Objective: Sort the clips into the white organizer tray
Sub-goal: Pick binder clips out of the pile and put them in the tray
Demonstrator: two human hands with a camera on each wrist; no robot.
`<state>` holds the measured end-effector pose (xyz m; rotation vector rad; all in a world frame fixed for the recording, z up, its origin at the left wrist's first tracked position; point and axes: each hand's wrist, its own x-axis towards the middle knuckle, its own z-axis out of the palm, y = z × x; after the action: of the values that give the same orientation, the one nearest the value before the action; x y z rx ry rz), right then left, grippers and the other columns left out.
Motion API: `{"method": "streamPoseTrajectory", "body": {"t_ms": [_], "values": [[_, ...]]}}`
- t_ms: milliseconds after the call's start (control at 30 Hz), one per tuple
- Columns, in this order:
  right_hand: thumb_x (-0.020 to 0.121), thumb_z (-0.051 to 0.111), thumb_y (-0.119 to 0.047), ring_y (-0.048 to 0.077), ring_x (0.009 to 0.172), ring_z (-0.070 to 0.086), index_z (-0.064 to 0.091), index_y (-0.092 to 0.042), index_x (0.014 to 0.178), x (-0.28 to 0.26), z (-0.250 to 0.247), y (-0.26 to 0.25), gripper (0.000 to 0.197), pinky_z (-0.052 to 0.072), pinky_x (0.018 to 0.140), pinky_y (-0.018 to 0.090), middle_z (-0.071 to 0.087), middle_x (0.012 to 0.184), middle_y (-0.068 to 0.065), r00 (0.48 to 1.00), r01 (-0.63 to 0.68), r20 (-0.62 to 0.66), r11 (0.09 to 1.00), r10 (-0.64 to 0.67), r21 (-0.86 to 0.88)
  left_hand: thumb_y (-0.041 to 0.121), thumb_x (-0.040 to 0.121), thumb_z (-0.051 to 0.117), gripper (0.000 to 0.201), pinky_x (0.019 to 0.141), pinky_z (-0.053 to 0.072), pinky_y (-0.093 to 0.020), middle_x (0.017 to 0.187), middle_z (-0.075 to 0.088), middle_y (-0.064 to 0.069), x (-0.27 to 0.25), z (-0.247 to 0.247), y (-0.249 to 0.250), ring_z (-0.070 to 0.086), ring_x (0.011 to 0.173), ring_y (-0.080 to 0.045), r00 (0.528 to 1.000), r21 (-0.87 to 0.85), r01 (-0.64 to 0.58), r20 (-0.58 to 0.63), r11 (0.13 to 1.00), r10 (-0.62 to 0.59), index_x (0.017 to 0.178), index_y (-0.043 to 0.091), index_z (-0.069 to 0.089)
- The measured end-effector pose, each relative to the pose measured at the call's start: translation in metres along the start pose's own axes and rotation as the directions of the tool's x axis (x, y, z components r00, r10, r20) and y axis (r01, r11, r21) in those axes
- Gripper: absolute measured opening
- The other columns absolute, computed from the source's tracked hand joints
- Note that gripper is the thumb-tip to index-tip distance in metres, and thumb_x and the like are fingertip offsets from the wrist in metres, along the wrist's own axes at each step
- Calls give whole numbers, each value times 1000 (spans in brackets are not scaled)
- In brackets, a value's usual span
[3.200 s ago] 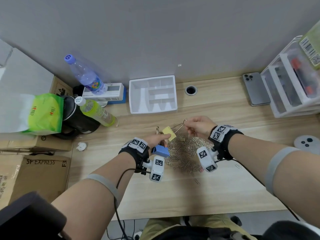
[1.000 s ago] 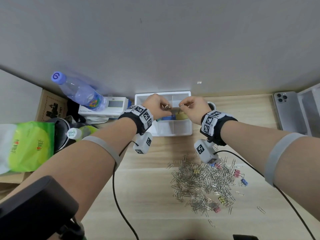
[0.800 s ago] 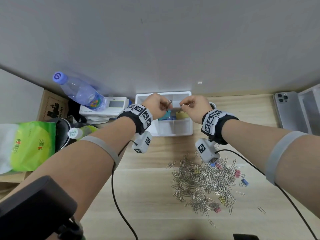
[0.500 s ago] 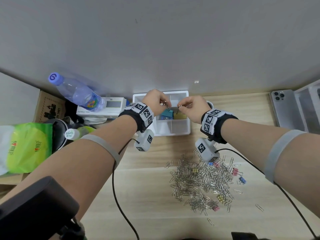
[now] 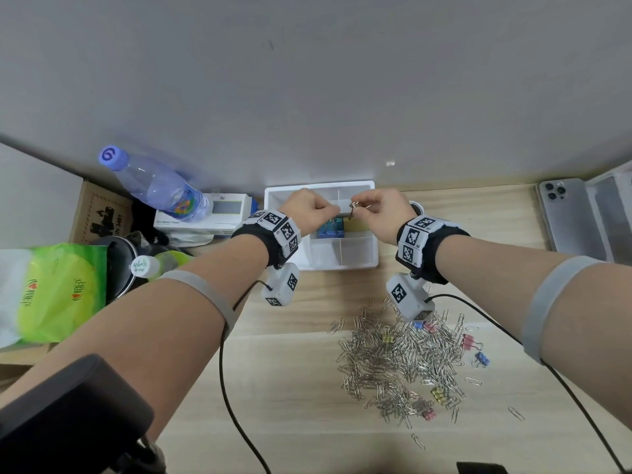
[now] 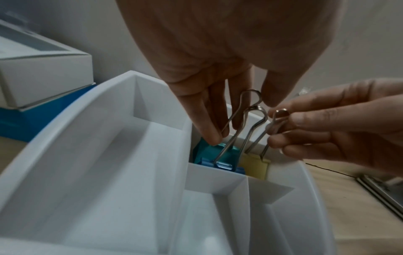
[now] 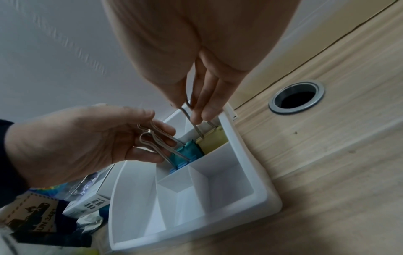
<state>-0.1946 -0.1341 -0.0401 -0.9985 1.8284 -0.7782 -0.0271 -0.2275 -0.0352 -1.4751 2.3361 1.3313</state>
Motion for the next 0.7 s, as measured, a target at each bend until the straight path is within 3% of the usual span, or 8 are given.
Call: {"method": "streamPoseTrajectory", "body": {"t_ms": [67, 133, 200, 333, 467, 600, 700], "values": [[92, 63, -21, 15, 93, 68, 64, -21, 124, 1, 0, -2, 32, 50, 82, 23, 69, 110, -4, 1000, 13, 1, 1000, -13, -9, 40, 92, 53, 41, 62, 47, -31, 64, 58, -7, 0, 1, 1, 52, 58, -19, 1000, 2, 4, 3, 1000, -4, 60, 18, 64], [91, 63, -20, 14, 91, 67, 59, -21, 130, 0, -1, -4, 39, 52, 87, 28, 65, 119, -6, 1000, 31, 2, 999, -31, -36, 37, 93, 55, 31, 71, 53, -34, 79, 65, -10, -3, 2, 3, 61, 69, -25, 1000, -13, -24, -15, 1000, 23, 76, 18, 71], [91, 64, -21, 13, 86, 64, 57, -21, 131, -2, -3, -5, 41, 52, 85, 30, 62, 120, -7, 999, 41, -6, 997, -42, -67, 39, 91, 59, 27, 80, 55, -33, 95, 67, -6, -5, 2, 4, 65, 82, -22, 997, -25, -16, -70, 1000, 14, 101, 17, 72], [91, 63, -22, 16, 88, 61, 53, -18, 131, -9, -12, -4, 41, 48, 83, 30, 58, 118, -5, 998, 41, -37, 992, -45, -116, 46, 86, 61, 41, 82, 54, -36, 97, 66, -7, -11, 0, 2, 66, 86, -23, 982, -115, 95, -150, 989, -112, 117, 18, 61], [90, 62, -22, 19, 89, 66, 57, -16, 120, -20, -22, 4, 31, 54, 87, 41, 64, 110, -1, 997, 24, -68, 995, -31, -92, 44, 84, 60, 42, 84, 55, -40, 94, 64, -3, -29, -2, -4, 66, 85, -23, 968, -117, 161, -176, 980, -181, 118, 19, 55], [90, 58, -13, 22, 85, 64, 62, -13, 108, -40, -32, 20, 19, 55, 79, 35, 66, 99, 3, 997, 7, -81, 990, -18, -139, 35, 87, 59, 32, 78, 53, -34, 94, 63, -1, -53, 4, -11, 65, 86, -22, 947, -59, 199, -245, 978, -207, 113, 17, 57], [89, 58, -11, 14, 77, 62, 65, -13, 102, -62, -36, 40, 14, 47, 65, 22, 64, 92, 1, 999, -19, -40, 975, 10, -223, 25, 87, 58, 19, 72, 48, -28, 93, 64, -2, -73, 16, -15, 62, 84, -20, 931, -1, 229, -291, 973, -220, 103, 16, 63]]}}
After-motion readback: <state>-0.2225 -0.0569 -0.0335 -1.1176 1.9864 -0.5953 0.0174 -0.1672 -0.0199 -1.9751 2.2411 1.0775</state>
